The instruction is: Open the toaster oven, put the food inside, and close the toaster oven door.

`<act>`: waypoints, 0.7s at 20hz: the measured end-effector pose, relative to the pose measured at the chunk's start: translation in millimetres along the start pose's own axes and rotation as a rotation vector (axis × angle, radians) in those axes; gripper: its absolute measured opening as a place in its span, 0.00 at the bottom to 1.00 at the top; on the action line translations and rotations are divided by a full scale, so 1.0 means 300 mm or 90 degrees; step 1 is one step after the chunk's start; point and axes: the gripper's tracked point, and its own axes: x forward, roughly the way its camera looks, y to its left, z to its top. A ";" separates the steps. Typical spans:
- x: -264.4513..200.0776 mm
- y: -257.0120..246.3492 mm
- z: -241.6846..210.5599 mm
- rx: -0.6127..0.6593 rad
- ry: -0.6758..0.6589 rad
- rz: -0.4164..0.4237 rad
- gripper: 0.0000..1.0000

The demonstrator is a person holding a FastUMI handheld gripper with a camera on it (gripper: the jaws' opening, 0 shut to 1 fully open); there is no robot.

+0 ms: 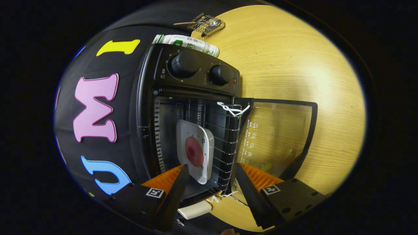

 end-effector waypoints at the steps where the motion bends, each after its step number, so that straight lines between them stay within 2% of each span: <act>1: -0.024 -0.016 0.000 -0.022 0.010 -0.001 0.94; 2: -0.048 -0.033 0.004 -0.049 0.020 -0.003 0.96; 6: -0.155 -0.073 0.006 -0.139 0.052 0.002 0.96; 9: -0.240 -0.057 -0.032 -0.204 0.090 0.033 0.97; 11: -0.298 -0.080 -0.051 -0.294 0.101 0.045 0.97; 14: -0.352 -0.147 -0.061 -0.423 0.102 0.035 0.97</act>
